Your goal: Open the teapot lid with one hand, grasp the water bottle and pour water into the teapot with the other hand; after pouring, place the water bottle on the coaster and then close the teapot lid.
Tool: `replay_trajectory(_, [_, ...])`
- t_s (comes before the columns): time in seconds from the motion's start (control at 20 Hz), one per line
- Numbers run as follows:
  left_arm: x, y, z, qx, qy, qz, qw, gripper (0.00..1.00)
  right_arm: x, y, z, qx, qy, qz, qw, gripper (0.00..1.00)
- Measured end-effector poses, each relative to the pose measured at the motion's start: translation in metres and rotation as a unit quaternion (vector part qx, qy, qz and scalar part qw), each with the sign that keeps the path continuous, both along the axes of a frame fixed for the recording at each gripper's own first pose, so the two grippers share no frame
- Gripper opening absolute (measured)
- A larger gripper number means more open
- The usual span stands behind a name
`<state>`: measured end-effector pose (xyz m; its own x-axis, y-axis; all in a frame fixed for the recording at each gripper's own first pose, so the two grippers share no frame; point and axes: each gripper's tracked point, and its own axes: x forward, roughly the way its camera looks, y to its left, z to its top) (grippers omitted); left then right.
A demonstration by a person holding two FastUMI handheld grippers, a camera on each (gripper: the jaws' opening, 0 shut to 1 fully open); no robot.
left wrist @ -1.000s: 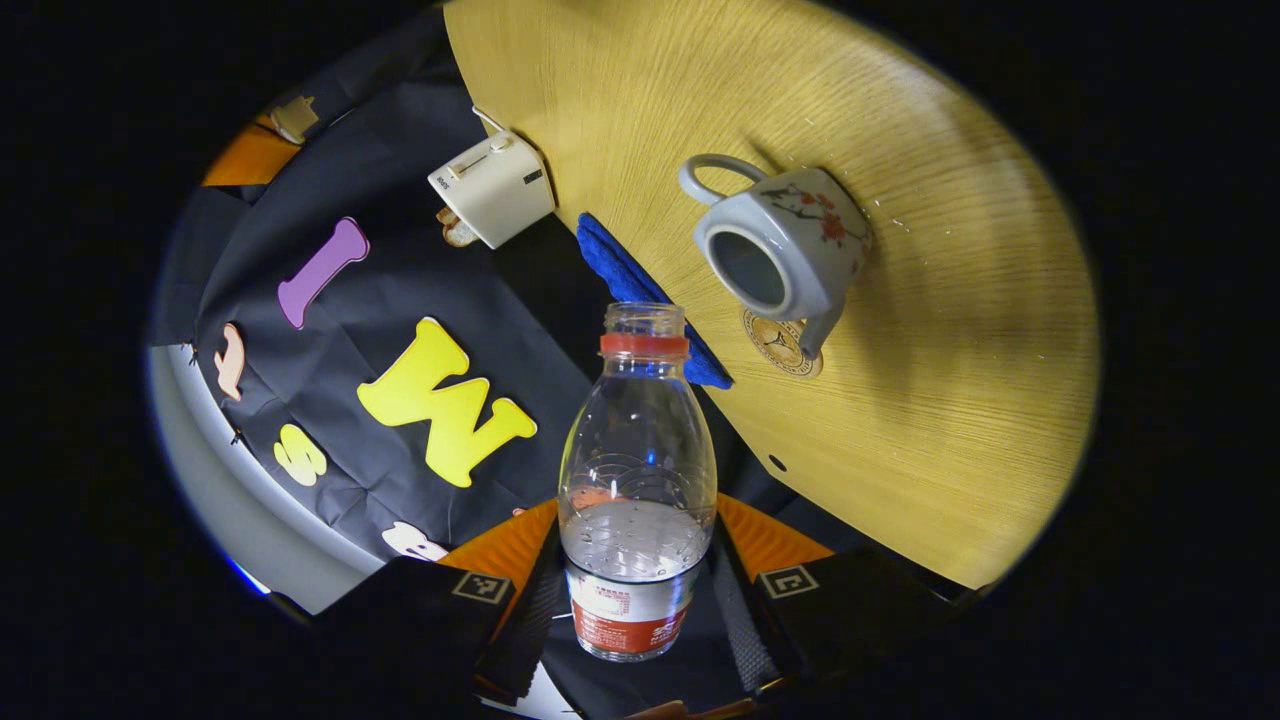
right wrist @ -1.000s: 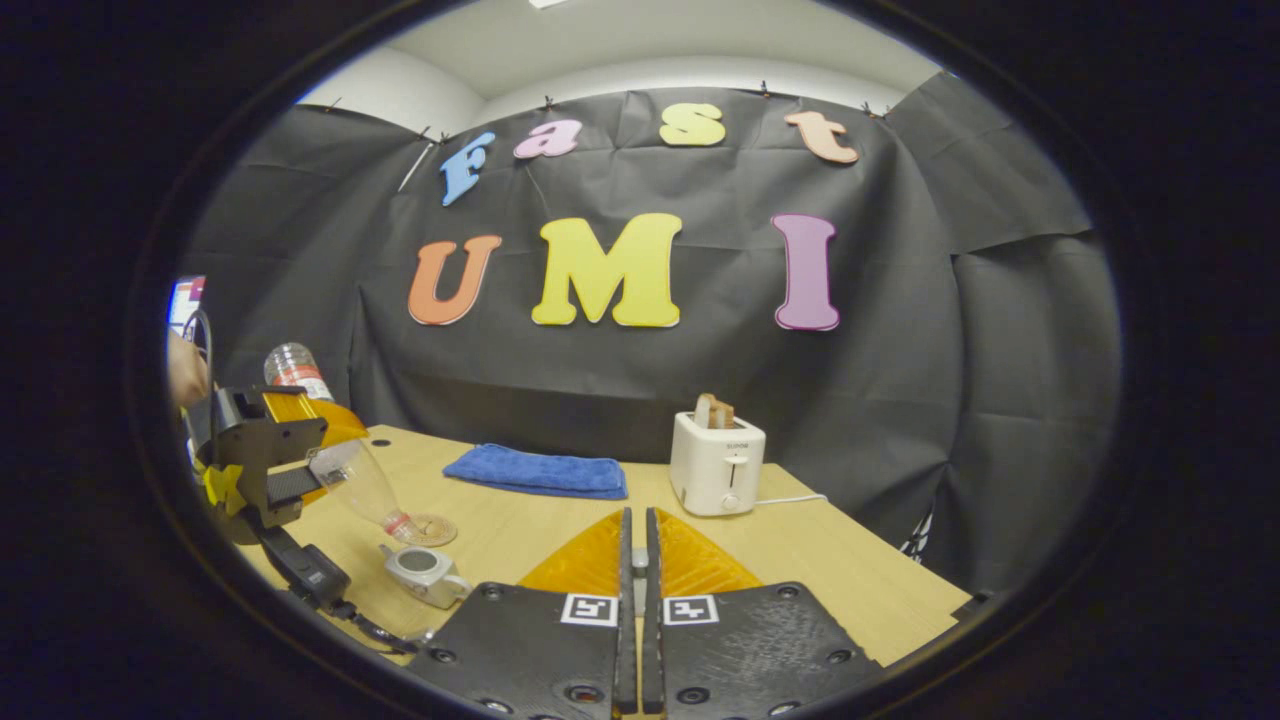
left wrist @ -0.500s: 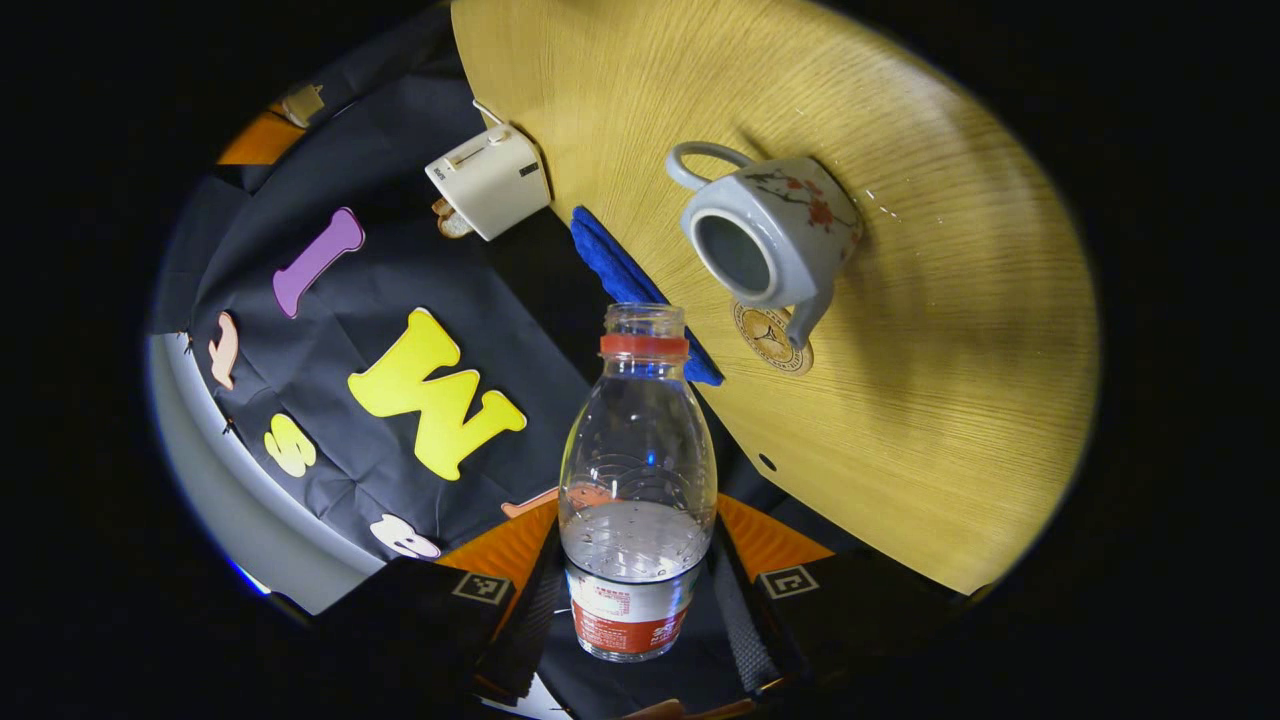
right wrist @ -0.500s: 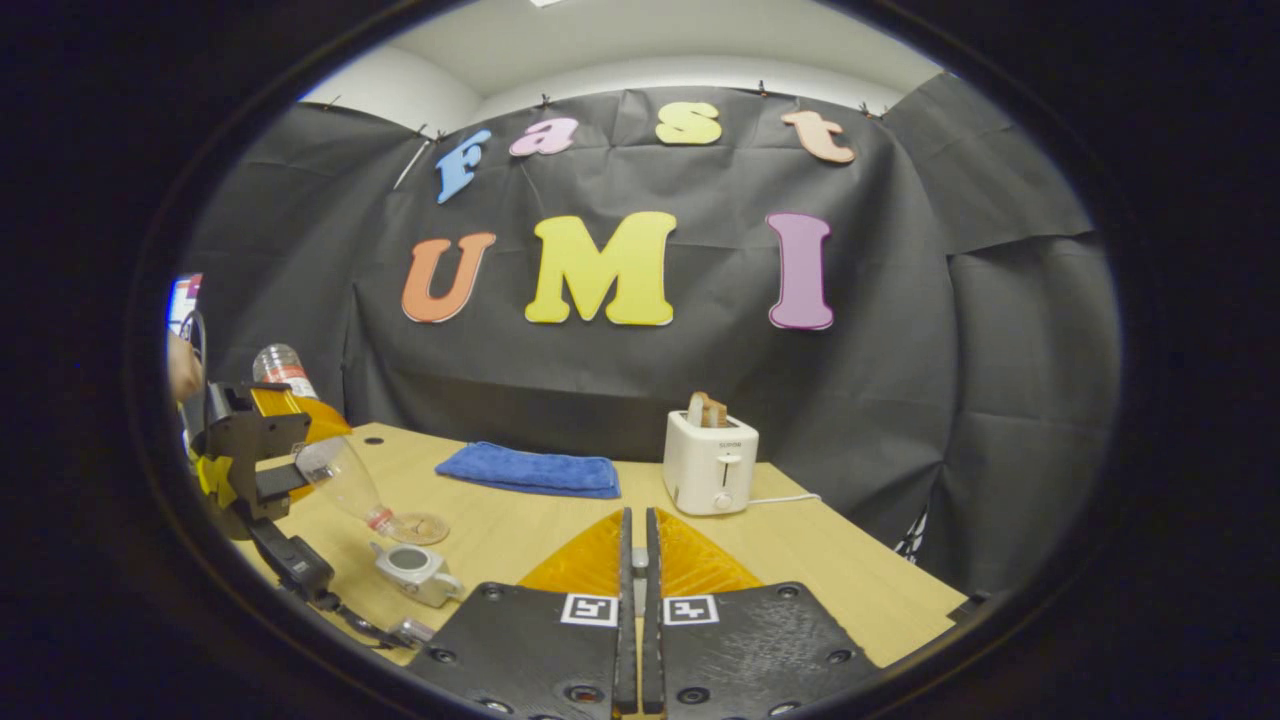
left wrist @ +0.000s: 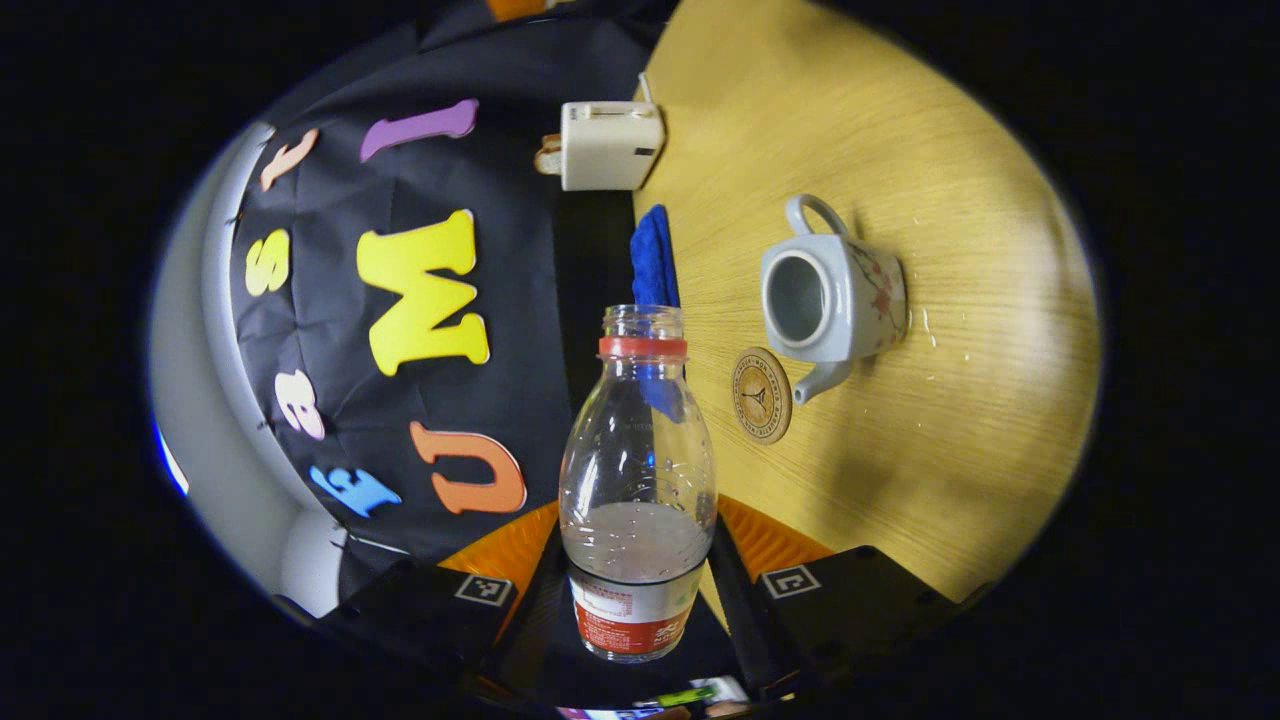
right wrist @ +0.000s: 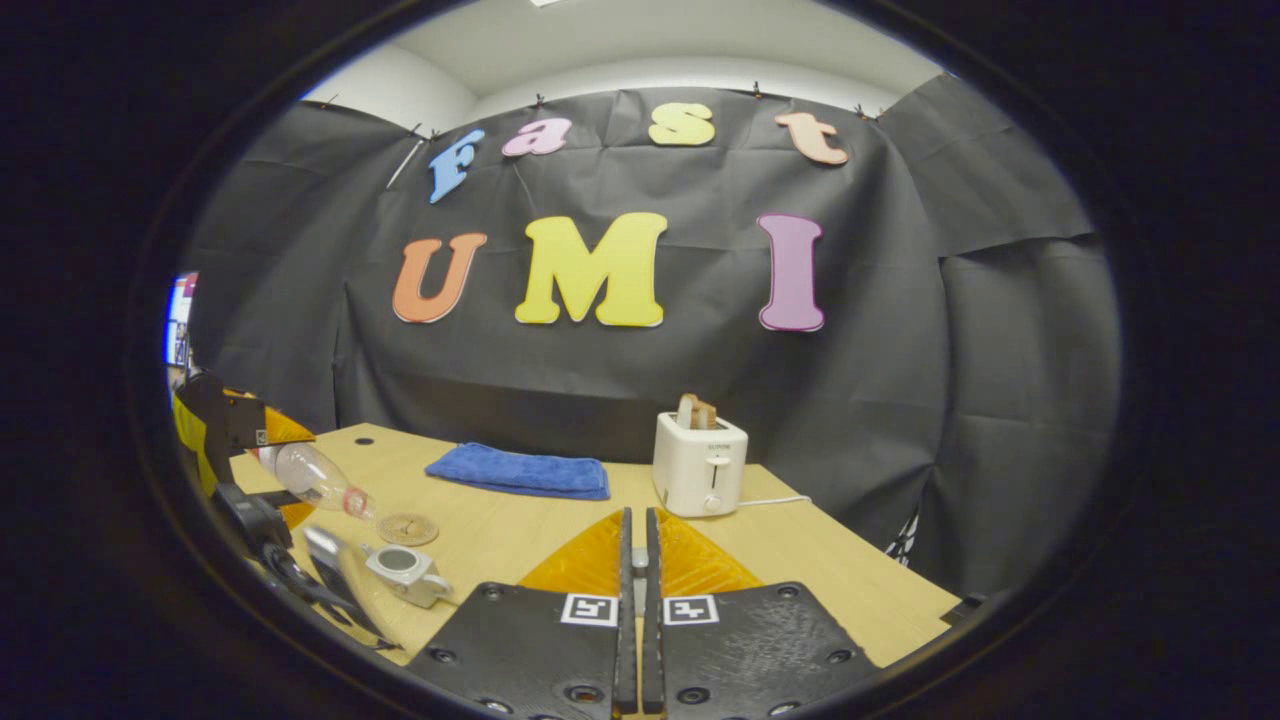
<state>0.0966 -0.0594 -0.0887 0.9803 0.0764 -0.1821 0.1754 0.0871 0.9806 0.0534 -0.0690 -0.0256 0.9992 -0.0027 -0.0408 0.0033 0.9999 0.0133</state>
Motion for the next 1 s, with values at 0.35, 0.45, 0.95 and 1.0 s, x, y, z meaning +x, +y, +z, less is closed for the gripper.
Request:
replay_trajectory(0.35, [0.005,0.032,0.003,-0.224,-0.043,0.035,0.973,0.75,-0.002,0.0,0.001,-0.002,-0.009,-0.011,1.0,0.02])
replay_trajectory(0.45, [0.012,0.034,0.003,-0.31,-0.054,0.038,0.948,0.75,-0.004,0.006,0.002,-0.007,-0.013,-0.008,1.0,0.02])
replay_trajectory(0.95, [0.025,-0.005,0.031,-0.579,-0.082,-0.027,0.81,0.77,-0.006,0.022,0.002,-0.038,-0.027,-0.002,0.999,0.02])
replay_trajectory(1.0, [0.028,-0.011,0.037,-0.593,-0.084,-0.031,0.8,0.78,-0.006,0.022,0.002,-0.038,-0.027,-0.001,0.999,0.02])
